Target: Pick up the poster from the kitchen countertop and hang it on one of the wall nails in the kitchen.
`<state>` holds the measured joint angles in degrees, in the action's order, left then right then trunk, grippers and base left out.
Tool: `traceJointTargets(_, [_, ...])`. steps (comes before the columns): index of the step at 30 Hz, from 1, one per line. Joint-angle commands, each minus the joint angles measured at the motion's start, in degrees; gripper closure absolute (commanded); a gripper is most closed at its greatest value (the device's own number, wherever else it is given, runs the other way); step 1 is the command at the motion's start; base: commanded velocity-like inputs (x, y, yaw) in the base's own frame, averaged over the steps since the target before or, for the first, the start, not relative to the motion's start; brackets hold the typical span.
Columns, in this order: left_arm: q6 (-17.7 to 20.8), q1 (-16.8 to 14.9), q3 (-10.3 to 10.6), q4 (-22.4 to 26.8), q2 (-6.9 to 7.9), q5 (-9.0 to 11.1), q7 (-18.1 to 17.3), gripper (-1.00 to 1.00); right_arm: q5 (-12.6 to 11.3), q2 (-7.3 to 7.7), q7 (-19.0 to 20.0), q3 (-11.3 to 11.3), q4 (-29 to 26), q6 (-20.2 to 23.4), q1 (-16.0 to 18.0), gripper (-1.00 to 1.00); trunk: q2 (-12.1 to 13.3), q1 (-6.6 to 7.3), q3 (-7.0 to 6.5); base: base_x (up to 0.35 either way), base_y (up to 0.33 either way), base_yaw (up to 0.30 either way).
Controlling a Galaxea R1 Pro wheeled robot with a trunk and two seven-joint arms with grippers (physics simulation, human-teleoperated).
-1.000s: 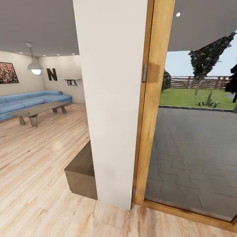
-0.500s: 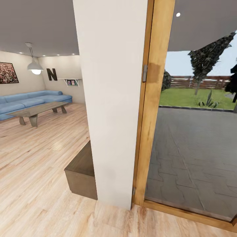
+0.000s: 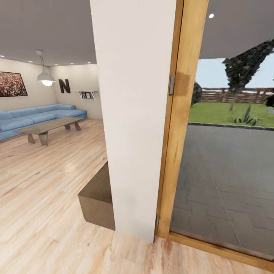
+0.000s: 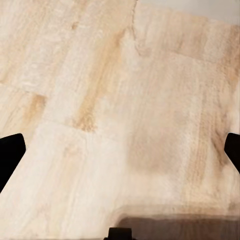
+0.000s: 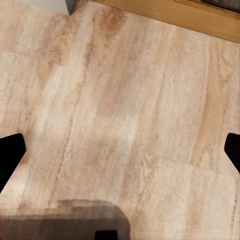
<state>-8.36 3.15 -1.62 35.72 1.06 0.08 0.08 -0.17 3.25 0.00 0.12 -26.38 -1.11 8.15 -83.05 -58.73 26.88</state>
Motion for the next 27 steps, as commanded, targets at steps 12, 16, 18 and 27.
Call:
traceJointTargets(12, [-0.16, 0.02, -0.05, 0.00, -0.01, 0.01, -0.06, -1.00, -0.01, 0.01, -0.08, 0.06, 0.02, -0.11, 0.02, -1.00, -0.03, 0.00, 0.05, -0.013, -0.041, 0.239])
traceJointTargets(16, [-0.19, 0.02, -0.05, -0.02, -0.01, 0.01, -0.09, -1.00, -0.01, 0.01, -0.08, 0.06, 0.02, -0.07, 0.02, -1.00, -0.03, 0.00, 0.05, -0.068, -0.225, 0.056])
traceJointTargets(18, [-0.17, 0.02, -0.05, -0.03, -0.01, 0.01, -0.09, -1.00, -0.01, 0.01, -0.09, 0.10, 0.02, -0.12, 0.02, -1.00, -0.03, 0.00, 0.05, -0.030, -0.154, 0.091])
traceJointTargets(27, [-0.17, 0.02, -0.05, -0.04, -0.01, 0.01, -0.08, -1.00, -0.01, -0.06, -0.17, 0.15, 0.02, -0.20, 0.02, -1.00, -0.03, 0.00, 0.05, -0.004, -0.020, 0.262])
